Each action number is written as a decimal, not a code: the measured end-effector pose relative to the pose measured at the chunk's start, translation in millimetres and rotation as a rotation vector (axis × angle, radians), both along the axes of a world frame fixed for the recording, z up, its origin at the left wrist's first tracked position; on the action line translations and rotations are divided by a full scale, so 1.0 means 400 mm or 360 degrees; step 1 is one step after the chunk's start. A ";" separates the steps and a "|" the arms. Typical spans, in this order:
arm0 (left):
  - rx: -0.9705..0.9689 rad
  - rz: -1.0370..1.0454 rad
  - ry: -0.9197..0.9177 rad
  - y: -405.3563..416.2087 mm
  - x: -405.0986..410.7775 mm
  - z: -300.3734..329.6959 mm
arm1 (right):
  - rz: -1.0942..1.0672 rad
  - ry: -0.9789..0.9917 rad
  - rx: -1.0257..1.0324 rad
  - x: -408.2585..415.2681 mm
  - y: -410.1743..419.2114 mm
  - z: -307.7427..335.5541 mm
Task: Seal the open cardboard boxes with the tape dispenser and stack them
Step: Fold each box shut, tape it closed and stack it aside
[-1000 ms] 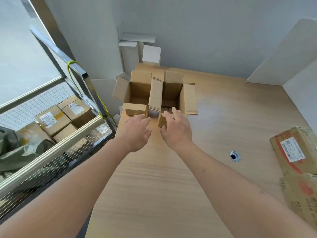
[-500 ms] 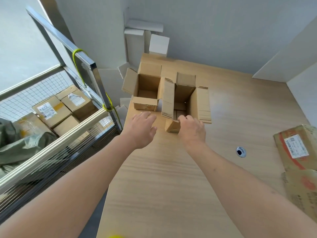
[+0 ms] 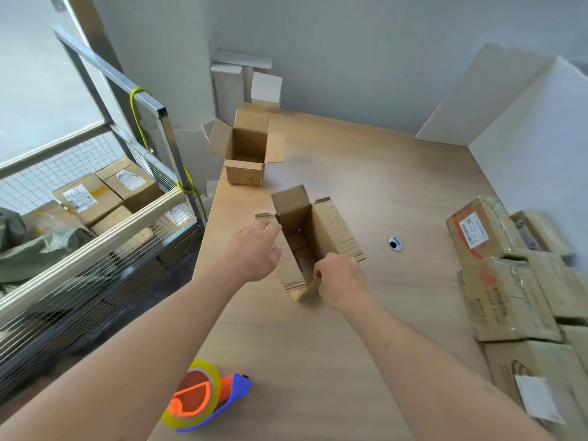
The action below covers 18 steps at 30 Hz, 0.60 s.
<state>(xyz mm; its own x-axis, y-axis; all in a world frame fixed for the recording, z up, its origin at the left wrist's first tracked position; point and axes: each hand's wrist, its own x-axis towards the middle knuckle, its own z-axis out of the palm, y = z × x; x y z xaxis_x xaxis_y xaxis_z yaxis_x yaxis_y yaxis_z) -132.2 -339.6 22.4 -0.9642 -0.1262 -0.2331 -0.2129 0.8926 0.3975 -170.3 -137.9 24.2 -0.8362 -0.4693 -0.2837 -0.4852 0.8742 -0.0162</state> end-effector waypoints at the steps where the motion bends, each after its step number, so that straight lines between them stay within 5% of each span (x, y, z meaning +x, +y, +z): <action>1: 0.0002 0.0022 0.0000 0.022 0.025 0.001 | 0.0045 -0.0010 -0.0019 0.027 0.031 -0.001; 11: 0.0078 0.0373 -0.0187 0.267 0.260 -0.038 | 0.0525 0.0172 -0.0058 0.205 0.385 -0.011; 15: 0.0243 0.0351 -0.0125 0.342 0.299 -0.057 | 0.0450 0.0064 0.0091 0.216 0.469 -0.034; 18: 0.0270 0.0278 0.0109 0.366 0.308 -0.071 | 0.0238 0.0007 -0.0106 0.223 0.485 -0.065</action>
<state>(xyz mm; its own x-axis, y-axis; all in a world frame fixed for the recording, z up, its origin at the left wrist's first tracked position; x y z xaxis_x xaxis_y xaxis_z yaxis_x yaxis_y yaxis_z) -8.8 -193.2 -6.1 -0.9455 -0.2571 -0.2000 -0.3256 0.7638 0.5573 -81.3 56.2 -1.7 -0.7568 -0.6063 -0.2442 -0.6101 0.7893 -0.0691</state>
